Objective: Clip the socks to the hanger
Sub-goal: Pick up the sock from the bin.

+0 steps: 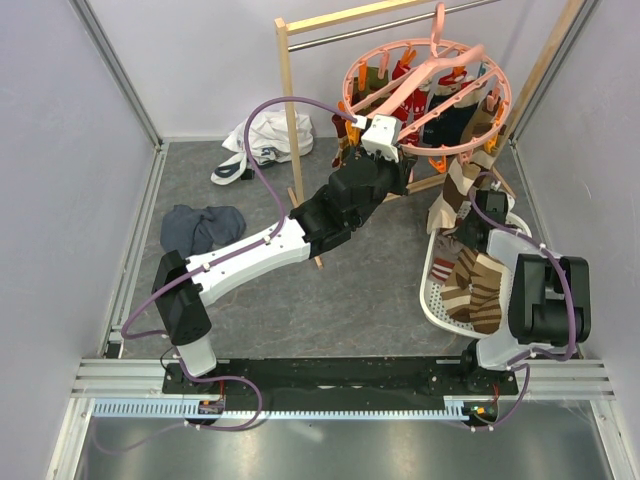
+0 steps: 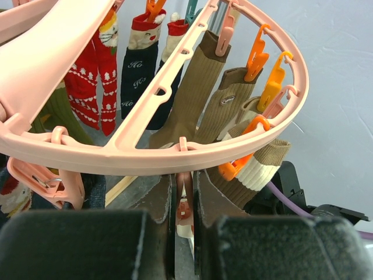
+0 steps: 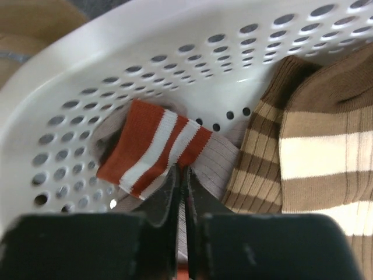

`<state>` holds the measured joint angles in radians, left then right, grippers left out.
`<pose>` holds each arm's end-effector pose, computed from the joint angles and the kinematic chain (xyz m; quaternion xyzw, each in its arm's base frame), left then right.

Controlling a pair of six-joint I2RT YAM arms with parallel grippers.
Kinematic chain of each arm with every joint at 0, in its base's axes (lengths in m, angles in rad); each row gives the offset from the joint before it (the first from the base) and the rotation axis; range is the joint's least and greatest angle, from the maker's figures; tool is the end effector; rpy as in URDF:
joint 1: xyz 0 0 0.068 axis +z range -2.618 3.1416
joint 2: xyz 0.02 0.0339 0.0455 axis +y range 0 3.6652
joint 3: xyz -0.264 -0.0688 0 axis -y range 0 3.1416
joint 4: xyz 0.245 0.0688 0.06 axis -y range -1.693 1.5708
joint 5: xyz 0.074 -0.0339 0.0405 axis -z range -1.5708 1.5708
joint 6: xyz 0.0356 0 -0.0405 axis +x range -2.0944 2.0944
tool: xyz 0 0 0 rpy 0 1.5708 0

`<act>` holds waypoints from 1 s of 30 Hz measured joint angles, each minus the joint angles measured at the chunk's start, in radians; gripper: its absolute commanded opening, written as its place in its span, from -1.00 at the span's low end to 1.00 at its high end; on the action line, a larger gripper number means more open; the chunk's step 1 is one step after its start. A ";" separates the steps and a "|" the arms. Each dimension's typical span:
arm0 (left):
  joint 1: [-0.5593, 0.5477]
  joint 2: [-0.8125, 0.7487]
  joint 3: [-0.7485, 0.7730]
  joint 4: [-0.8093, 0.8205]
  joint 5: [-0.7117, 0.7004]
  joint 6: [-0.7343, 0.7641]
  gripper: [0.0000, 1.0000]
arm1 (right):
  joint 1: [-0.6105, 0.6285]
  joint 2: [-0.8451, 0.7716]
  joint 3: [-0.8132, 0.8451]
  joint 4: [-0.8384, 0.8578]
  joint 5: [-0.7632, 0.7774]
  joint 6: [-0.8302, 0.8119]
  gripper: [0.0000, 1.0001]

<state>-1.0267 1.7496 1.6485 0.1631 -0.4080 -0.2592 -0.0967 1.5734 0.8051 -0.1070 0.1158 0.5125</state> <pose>0.2312 -0.3548 0.4149 0.1142 0.6771 -0.3168 0.6543 0.3068 -0.0339 0.1664 0.3003 0.8894 0.0170 0.3441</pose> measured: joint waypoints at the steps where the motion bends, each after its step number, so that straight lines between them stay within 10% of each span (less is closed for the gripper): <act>1: 0.000 0.000 0.000 -0.001 0.000 0.000 -0.96 | 0.000 -0.008 -0.001 -0.005 -0.006 0.001 -0.96; 12: 0.005 0.000 0.001 -0.007 0.010 0.000 -0.97 | 0.000 -0.212 -0.019 -0.100 -0.097 0.022 -0.99; 16: 0.005 0.000 0.001 -0.008 0.011 0.000 -0.96 | 0.001 -0.300 -0.099 -0.121 -0.125 0.039 -0.42; 30: 0.005 0.000 0.000 -0.007 0.017 -0.001 -0.96 | 0.001 -0.393 -0.147 -0.193 -0.115 -0.030 -0.28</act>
<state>-1.0214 1.7496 1.6489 0.1558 -0.3912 -0.2600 -0.0956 1.1809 0.6579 -0.3004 0.0006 0.4824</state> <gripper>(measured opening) 0.106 0.357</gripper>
